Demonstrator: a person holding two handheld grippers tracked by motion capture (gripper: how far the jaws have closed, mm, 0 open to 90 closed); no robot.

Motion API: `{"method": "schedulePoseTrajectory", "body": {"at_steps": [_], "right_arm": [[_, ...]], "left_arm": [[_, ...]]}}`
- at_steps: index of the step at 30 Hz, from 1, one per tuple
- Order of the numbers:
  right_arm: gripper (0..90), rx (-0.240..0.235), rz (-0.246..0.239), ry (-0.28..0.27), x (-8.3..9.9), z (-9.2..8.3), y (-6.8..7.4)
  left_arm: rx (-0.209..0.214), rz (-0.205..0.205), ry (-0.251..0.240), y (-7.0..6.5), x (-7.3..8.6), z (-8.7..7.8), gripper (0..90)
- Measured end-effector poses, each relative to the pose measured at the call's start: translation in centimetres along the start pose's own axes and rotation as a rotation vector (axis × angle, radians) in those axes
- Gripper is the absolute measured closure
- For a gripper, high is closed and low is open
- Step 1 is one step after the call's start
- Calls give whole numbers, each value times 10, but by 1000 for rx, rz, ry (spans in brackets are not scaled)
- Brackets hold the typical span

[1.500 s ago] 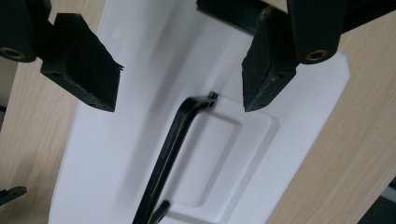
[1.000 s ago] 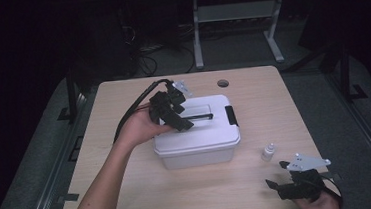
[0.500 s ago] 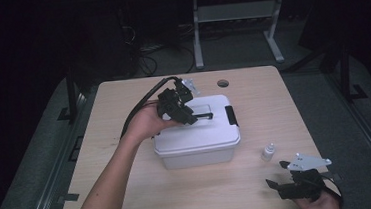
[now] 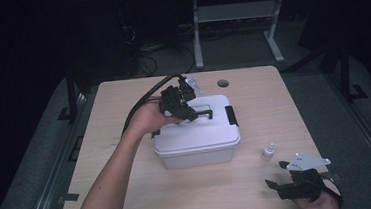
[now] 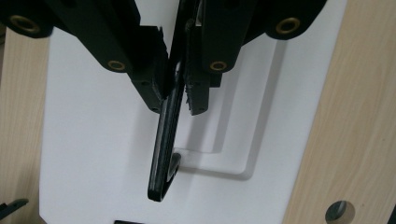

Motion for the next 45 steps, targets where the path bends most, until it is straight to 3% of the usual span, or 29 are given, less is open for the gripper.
{"method": "schedulePoseTrajectory", "body": {"at_steps": [8, 22, 45], "right_arm": [[204, -4, -3, 1, 0, 1, 0], [203, -9, -1, 0, 0, 1, 0], [202, -12, 1, 5, -2, 1, 1]], "left_arm": [[38, 17, -29, 5, 3, 0, 817], [66, 29, -46, 9, 6, -3, 840], [40, 28, -69, 4, 7, -30, 841]]}}
Point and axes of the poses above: each handheld gripper's, and its own axes: z roughly forward along the jaws, x roughly out of its underside, y roughly to its left, the point moved 1 cm from there along z, roughly forward along the jaws, and after that the axes turned 13 degrees about y, right-handed, at the moved point
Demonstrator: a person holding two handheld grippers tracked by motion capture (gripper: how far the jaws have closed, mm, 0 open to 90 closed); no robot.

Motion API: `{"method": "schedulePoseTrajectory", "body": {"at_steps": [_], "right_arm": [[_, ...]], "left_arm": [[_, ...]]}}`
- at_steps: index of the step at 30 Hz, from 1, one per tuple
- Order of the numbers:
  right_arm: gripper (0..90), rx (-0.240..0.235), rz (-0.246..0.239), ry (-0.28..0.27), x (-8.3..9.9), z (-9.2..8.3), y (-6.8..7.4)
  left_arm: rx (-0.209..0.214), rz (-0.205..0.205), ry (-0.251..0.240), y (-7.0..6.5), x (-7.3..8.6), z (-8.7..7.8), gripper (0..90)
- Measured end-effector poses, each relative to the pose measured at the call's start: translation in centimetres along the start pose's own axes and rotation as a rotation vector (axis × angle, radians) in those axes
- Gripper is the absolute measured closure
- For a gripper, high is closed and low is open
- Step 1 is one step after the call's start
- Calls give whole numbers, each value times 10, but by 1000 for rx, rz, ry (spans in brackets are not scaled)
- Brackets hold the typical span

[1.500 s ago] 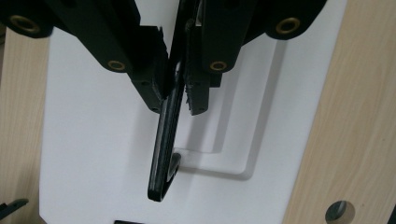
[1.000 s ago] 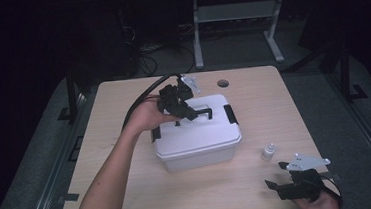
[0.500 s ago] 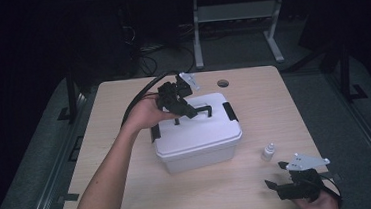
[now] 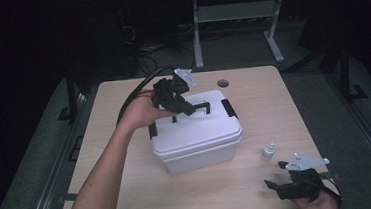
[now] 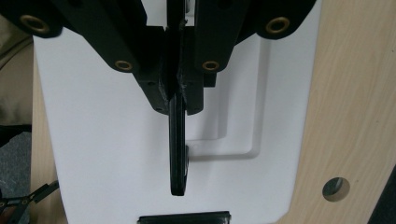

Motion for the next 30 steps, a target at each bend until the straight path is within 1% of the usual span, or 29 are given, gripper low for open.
{"method": "schedulePoseTrajectory", "body": {"at_steps": [1, 2, 3, 5, 6, 7, 8, 9, 10, 14, 15, 16, 20, 21, 23, 24, 25, 26, 27, 29, 30], "right_arm": [[201, -1, 2, -4, 0, 0, 0], [201, -1, 2, -4, 0, 0, 0], [202, -1, 2, -1, 0, 0, 1], [201, 0, 2, 0, 0, 0, 1], [201, 3, -6, 2, 0, 0, 0], [201, 2, -2, 4, 0, 0, 1], [201, 2, -2, 4, 0, 0, 1], [201, 5, 0, 1, 0, 0, 1], [201, 5, 0, 1, 0, 0, 1], [200, 7, 0, 1, 0, 0, 0], [201, 7, 1, 2, 0, 0, 0], [201, 7, 1, 2, 0, 0, 0], [200, 8, 1, 6, 0, 0, 0], [200, 8, 1, 8, 0, 1, 0], [200, 10, 0, 8, 0, 1, 0], [200, 11, 0, 8, 0, 1, 0], [200, 11, 2, 8, 0, 1, 0], [200, 11, 2, 8, 0, 1, 0], [200, 12, -2, 8, -1, 2, 0], [200, 11, -2, 10, -1, 2, 1], [200, 11, -2, 10, -1, 2, 1]], "left_arm": [[-2, -6, -9, -1, 2, -4, 841], [-2, -6, -9, -1, 2, -4, 841], [-4, -4, -13, -2, 4, -8, 841], [-11, -7, -13, -3, 6, -10, 841], [-15, -9, -15, -3, 7, -12, 840], [-18, -16, -17, -4, 10, -15, 841], [-18, -16, -17, -4, 10, -15, 840], [-24, -21, -14, -4, 15, -18, 840], [-24, -21, -14, -4, 15, -18, 841], [-36, -36, -15, -5, 26, -26, 841], [-43, -48, -21, -6, 32, -29, 841], [-43, -48, -21, -6, 32, -29, 841], [-52, -62, -21, -8, 43, -36, 840], [-59, -69, -18, -9, 49, -40, 840], [-58, -75, -16, -10, 52, -41, 841], [-62, -75, -19, -10, 55, -43, 841], [-63, -86, -24, -11, 61, -45, 841], [-63, -86, -24, -11, 61, -45, 840], [-67, -93, -24, -12, 67, -48, 840], [-68, -93, -15, -12, 70, -49, 840], [-69, -103, -23, -13, 73, -50, 840]]}}
Point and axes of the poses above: each handheld gripper's, and its own axes: z roughly forward along the jaws, x roughly out of its underside, y roughly to its left, the point moved 1 cm from there along z, roughly forward along the jaws, and after that the axes turned 13 degrees about y, right-handed, at the moved point
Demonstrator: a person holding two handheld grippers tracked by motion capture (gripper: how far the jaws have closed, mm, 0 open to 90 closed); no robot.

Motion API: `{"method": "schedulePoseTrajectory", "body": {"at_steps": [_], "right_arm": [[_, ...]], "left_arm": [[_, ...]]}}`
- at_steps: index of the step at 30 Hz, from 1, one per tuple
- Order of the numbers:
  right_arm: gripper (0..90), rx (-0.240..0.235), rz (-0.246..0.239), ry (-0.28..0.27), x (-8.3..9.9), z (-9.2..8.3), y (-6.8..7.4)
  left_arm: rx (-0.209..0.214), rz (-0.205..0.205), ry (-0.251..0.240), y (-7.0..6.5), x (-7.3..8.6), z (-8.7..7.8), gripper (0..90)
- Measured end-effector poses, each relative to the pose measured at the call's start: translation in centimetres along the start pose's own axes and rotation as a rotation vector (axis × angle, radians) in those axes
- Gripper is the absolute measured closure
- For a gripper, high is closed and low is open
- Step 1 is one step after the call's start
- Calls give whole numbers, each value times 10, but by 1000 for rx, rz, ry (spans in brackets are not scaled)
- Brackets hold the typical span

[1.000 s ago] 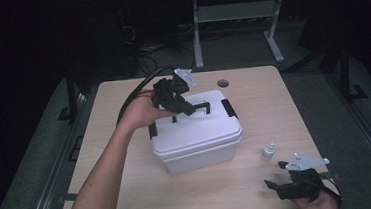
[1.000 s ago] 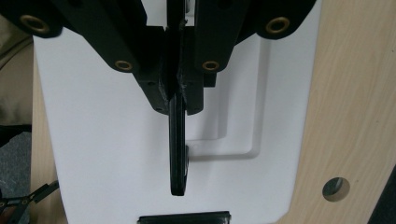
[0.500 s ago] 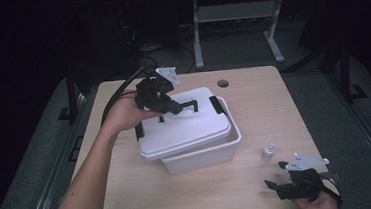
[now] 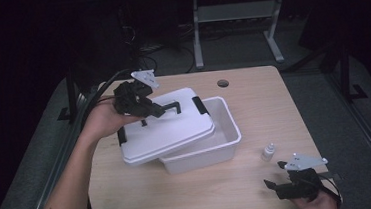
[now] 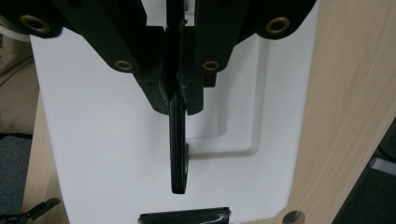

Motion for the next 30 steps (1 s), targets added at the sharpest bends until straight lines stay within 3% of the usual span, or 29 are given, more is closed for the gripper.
{"method": "schedulePoseTrajectory", "body": {"at_steps": [30], "right_arm": [[198, 20, 8, 8, 0, 0, 1]], "left_arm": [[-62, -107, -41, -9, 81, -32, 840]]}}
Point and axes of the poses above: each handheld gripper's, and its own axes: z roughly forward along the jaws, x roughly out of its underside, y roughly to its left, the point moved 1 cm from there along z, roughly forward along the jaws, and after that the axes turned 13 degrees about y, right-handed, at the moved point
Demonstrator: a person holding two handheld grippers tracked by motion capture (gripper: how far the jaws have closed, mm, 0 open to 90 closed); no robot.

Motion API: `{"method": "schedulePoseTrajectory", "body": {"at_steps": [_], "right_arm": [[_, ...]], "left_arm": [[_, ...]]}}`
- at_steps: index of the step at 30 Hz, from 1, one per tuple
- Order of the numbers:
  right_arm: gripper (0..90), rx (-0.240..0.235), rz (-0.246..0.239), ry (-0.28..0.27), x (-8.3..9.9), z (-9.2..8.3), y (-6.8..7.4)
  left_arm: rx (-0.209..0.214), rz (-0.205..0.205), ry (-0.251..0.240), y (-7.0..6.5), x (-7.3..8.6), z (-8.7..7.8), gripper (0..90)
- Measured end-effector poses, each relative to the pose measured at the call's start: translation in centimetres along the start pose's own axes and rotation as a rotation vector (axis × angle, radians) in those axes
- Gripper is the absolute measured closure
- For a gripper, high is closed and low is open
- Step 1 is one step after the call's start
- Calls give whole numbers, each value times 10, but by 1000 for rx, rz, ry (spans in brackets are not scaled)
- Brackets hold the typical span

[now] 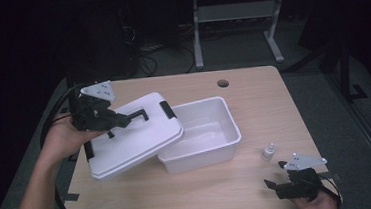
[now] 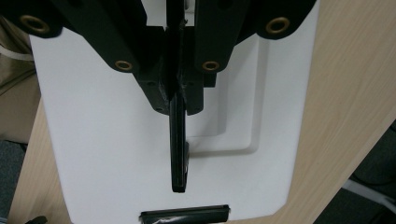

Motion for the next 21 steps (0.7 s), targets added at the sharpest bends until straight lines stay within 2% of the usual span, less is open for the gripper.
{"method": "schedulePoseTrajectory", "body": {"at_steps": [11, 21], "right_arm": [[198, 8, -10, 9, 0, 0, 1], [199, 15, -11, 15, 0, 0, 2]], "left_arm": [[-18, -65, -4, -1, 46, -4, 840], [-32, -89, -16, -1, 75, -8, 841]]}}
Point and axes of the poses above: each handheld gripper's, and its own axes: z roughly forward along the jaws, x roughly out of its underside, y roughly to its left, the point moved 1 cm from there along z, roughly forward along the jaws, and after that the axes turned 13 degrees about y, right-handed, at the moved point
